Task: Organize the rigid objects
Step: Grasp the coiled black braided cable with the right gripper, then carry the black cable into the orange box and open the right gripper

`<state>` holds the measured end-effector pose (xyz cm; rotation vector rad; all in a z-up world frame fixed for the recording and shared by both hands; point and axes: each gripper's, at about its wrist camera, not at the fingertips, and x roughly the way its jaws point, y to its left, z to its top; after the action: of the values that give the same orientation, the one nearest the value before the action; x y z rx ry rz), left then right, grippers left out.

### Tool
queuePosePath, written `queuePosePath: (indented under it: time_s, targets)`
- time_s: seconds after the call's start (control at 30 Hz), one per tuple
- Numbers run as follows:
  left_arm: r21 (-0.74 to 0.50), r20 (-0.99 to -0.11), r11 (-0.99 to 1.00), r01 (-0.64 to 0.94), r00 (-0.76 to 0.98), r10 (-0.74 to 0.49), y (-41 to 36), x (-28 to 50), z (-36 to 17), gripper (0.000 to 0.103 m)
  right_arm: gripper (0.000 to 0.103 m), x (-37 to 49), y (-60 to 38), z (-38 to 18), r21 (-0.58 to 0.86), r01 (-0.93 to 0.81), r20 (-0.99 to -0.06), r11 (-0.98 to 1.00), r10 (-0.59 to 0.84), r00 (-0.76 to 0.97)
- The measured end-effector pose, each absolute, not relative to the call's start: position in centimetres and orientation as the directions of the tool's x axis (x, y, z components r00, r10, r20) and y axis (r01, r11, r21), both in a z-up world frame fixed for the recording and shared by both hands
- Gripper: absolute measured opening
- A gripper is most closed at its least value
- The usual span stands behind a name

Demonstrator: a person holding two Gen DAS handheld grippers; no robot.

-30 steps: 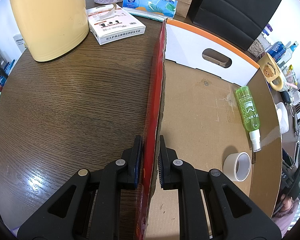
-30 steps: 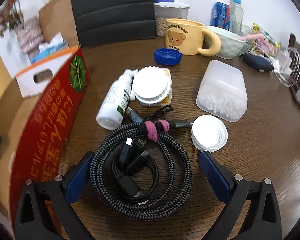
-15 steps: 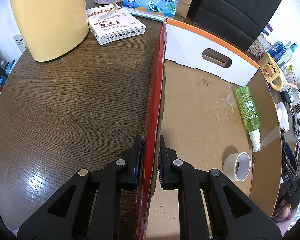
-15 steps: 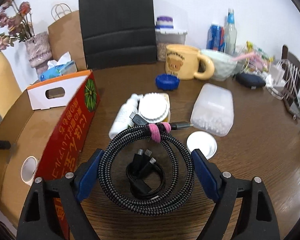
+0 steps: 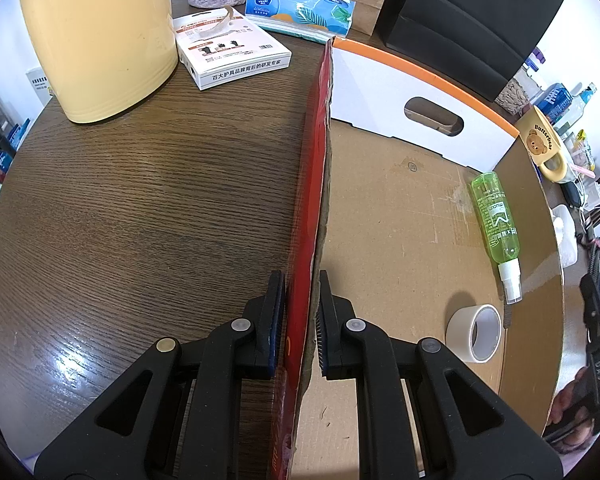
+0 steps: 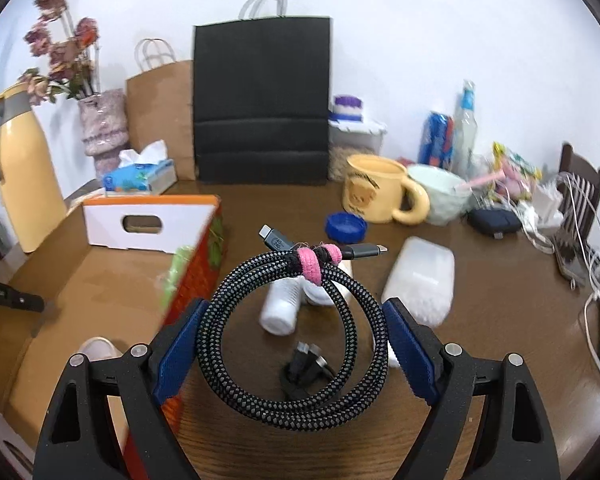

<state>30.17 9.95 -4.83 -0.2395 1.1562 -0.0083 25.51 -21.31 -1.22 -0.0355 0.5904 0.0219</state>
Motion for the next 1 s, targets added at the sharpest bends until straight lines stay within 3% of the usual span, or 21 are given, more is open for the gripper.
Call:
queuePosePath:
  time_s: [0.43, 1.0]
  targets:
    - [-0.192, -0.905, 0.974, -0.117, 0.406, -0.130, 9.9, 30.2, -4.8, 0.010, 0.091, 28.1, -13.8, 2.4, -0.157, -0.223, -0.558, 0.962, 0.100, 0.824]
    - [-0.192, -0.905, 0.974, -0.117, 0.406, -0.130, 9.9, 30.2, -4.8, 0.010, 0.091, 32.2, -7.1, 0.7, -0.250, -0.356, -0.663, 0.900, 0.109, 0.740]
